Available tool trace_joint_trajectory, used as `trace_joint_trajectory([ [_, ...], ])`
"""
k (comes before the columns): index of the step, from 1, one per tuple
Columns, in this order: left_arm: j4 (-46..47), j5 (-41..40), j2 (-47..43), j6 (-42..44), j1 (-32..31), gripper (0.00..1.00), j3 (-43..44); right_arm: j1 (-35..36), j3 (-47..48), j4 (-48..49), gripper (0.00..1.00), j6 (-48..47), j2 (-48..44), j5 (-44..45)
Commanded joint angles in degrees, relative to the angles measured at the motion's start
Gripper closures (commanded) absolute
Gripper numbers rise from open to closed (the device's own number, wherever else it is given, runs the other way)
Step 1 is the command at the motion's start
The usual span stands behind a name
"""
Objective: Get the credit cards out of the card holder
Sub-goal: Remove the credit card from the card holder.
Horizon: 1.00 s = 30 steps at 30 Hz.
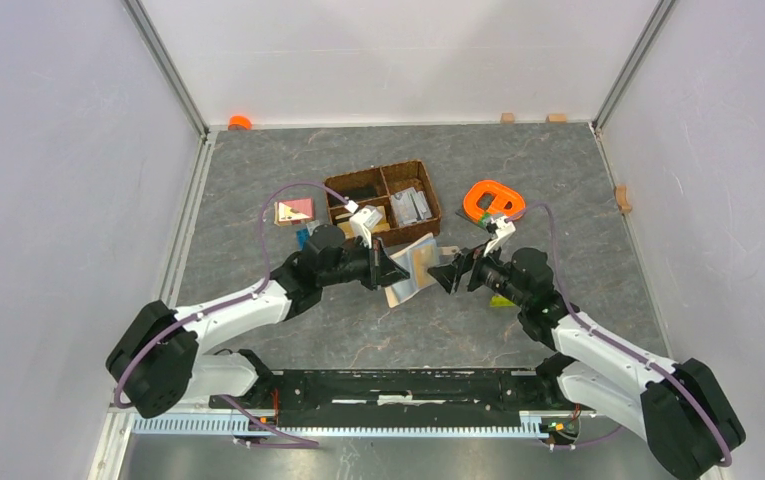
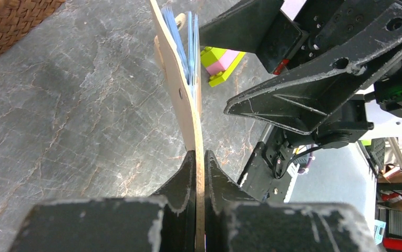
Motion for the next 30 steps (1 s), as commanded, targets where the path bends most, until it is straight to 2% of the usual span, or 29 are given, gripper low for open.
trace_joint_trajectory([
  [1, 6.8, 3.0, -2.4, -2.4, 0.1, 0.98, -0.9, -0.6, -0.2, 1.0, 0.02, -0.9, -2.3, 0.1],
  [15, 19.0, 11.0, -6.9, -4.8, 0.1, 0.98, -5.3, -3.8, -3.1, 11.9, 0.02, 5.4, -3.2, -12.5],
  [19, 20.4, 10.2, -9.4, -5.0, 0.1, 0.98, -6.8, -5.1, -4.3, 16.8, 0.02, 8.9, -2.8, -16.4],
  [24, 19.4, 5.0, -14.9, -4.2, 0.2, 0.98, -9.1, -5.6, -5.2, 20.4, 0.02, 11.1, -2.0, -18.7],
  [30, 21.2, 6.6, -15.1, -5.1, 0.2, 0.98, -9.4, -5.6, -7.4, 35.2, 0.02, 18.7, 2.2, -25.3],
])
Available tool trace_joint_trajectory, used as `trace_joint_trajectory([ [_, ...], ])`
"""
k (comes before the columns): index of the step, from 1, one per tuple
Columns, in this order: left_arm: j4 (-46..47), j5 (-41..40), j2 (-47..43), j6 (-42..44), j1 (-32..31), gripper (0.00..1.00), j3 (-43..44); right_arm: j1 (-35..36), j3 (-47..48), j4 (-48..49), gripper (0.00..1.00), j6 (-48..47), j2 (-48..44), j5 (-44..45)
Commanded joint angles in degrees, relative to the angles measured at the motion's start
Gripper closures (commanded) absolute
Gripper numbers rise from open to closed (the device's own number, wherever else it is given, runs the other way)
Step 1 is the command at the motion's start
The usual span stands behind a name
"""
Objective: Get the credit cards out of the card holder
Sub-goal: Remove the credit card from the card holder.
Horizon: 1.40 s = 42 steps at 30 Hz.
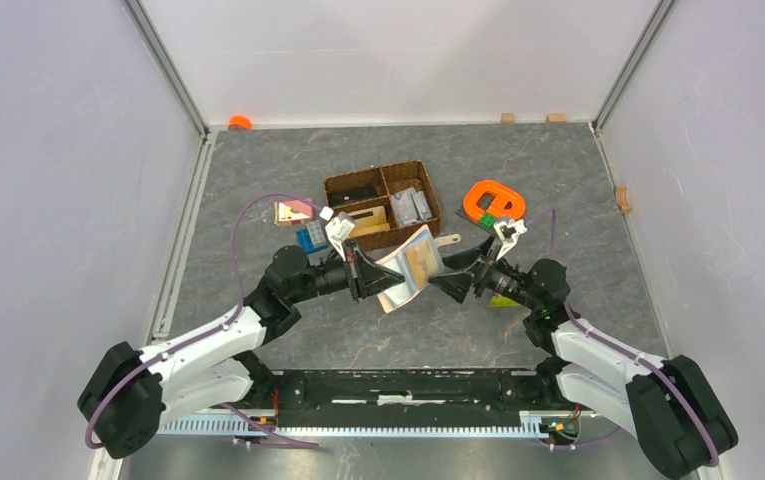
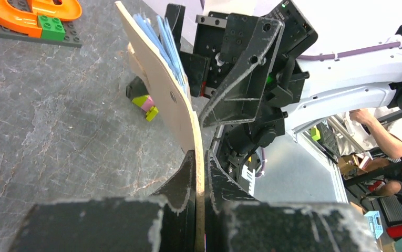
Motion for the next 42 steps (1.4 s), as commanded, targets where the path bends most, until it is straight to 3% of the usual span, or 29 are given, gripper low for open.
trace_joint_trajectory([
  [1, 6.3, 1.2, 0.8, -2.2, 0.2, 0.98, 0.4, -0.1, -1.8, 15.5, 0.02, 6.8, 2.9, -6.8],
  [14, 14.3, 9.1, 7.5, -6.8, 0.2, 0.98, 1.6, 0.0, -3.1, 26.0, 0.04, 11.7, 4.3, -9.7],
  [29, 10.0, 7.8, 10.4, -6.2, 0.2, 0.98, 3.7, 0.5, -3.6, 33.9, 0.55, 15.0, 6.7, -11.5],
  [32, 9.7, 7.4, 9.9, -5.9, 0.2, 0.98, 3.5, 0.5, -3.6, 33.7, 0.61, 15.0, 6.6, -11.5],
  [37, 8.5, 6.5, 8.9, -5.1, 0.2, 0.98, 3.4, 0.5, -3.1, 29.9, 0.81, 13.2, 6.5, -10.7],
  [39, 5.6, 4.2, 7.8, -3.5, 0.2, 0.94, 3.4, 0.4, -2.7, 27.2, 0.89, 11.9, 6.2, -10.0],
  [42, -8.3, -9.6, 5.1, 1.2, 0.2, 0.85, 5.3, 0.3, -0.9, 16.5, 1.00, 6.5, 5.3, -7.3],
])
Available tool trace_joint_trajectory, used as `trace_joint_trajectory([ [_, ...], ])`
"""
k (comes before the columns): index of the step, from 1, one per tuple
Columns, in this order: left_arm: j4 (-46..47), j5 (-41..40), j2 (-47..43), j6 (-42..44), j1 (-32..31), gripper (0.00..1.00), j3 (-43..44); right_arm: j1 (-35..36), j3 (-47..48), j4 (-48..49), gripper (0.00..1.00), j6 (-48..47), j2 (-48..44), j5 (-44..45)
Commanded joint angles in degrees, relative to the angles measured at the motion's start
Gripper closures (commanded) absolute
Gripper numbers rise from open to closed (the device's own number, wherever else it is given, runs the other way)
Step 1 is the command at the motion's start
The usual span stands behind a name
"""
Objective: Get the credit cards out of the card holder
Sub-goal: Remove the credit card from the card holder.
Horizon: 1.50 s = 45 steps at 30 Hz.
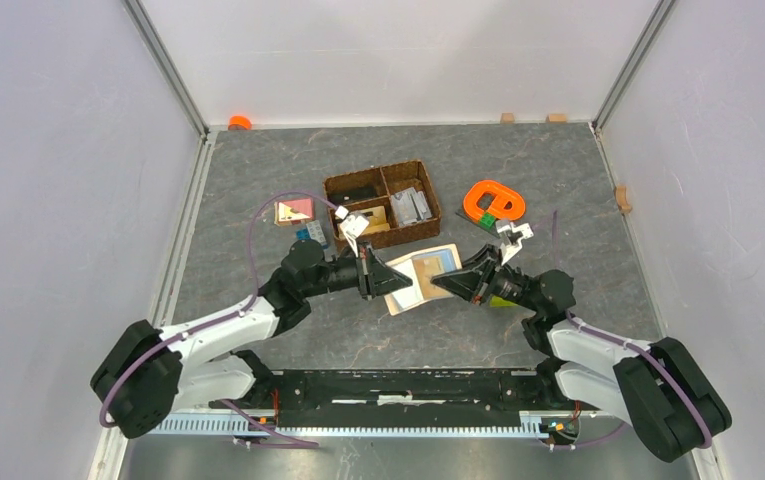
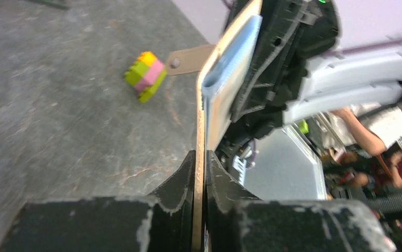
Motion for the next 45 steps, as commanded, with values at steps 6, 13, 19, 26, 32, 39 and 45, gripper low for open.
trace_joint_trajectory([
  [6, -30.4, -41.0, -5.5, 6.5, 0.2, 0.65, 5.3, -0.1, 2.9, -16.4, 1.00, -9.2, -2.3, 6.1],
  [13, -41.7, -45.6, 2.5, 6.6, 0.2, 0.48, 12.9, -0.3, 2.9, -21.7, 1.00, -11.3, -2.4, 10.7],
  [19, -38.1, -40.9, -2.6, 8.4, 0.2, 0.48, 10.1, -0.4, 2.7, -29.6, 1.00, -14.5, -5.2, 19.6],
  [26, -13.9, -16.7, -6.7, 8.7, -1.6, 0.62, 2.6, -0.3, 2.1, -29.6, 1.00, -14.3, -5.9, 20.7],
  [32, -6.0, -8.1, 1.5, 6.3, -3.3, 0.78, 4.4, -0.3, 1.6, -22.9, 1.00, -11.3, -3.2, 15.3],
  [39, -3.0, -7.1, 7.3, 4.1, -3.5, 0.80, 5.5, -0.1, 0.6, -18.5, 1.00, -9.2, -3.0, 13.5],
  [45, -4.1, -9.1, 10.2, 2.7, -3.3, 0.77, 6.3, 0.5, 0.1, -14.3, 1.00, -6.6, -2.8, 11.2],
])
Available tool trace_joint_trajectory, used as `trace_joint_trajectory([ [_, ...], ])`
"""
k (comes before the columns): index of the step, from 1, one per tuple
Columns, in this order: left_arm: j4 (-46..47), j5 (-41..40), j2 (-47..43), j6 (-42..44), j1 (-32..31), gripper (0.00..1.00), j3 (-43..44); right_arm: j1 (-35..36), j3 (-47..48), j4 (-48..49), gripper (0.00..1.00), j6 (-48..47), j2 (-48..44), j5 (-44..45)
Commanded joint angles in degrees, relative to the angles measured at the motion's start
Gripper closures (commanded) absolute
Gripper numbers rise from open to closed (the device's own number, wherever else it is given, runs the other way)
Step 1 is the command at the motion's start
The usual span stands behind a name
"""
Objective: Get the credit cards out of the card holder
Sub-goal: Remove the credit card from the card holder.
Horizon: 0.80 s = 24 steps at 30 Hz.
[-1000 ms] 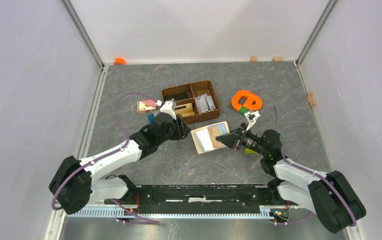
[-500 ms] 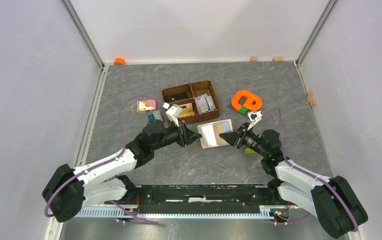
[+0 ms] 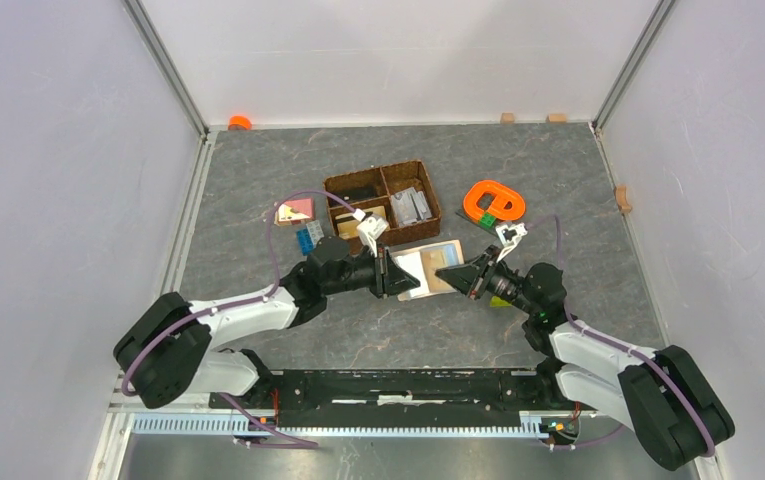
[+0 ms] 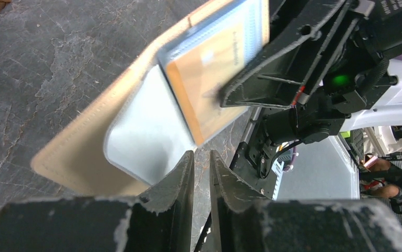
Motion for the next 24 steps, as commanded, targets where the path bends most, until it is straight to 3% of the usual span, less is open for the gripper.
trace_joint_trajectory([
  [1, 3.3, 0.8, 1.8, -2.2, 0.0, 0.77, 2.8, 0.7, -0.3, 8.7, 1.00, 2.9, 0.3, -3.3],
  [8, 3.4, 0.1, 1.4, -2.4, 0.2, 0.74, 2.5, 1.6, -1.7, 21.0, 1.00, 9.9, 3.1, -7.9],
  [14, 8.7, 3.9, 1.5, -4.5, 0.4, 0.70, 1.4, 3.4, -1.2, 21.9, 1.00, 9.9, 3.5, -8.4],
  [24, 13.9, 6.6, 0.4, -5.9, 0.5, 0.75, -0.3, 4.3, -0.6, 22.4, 1.00, 9.9, 4.5, -8.9],
])
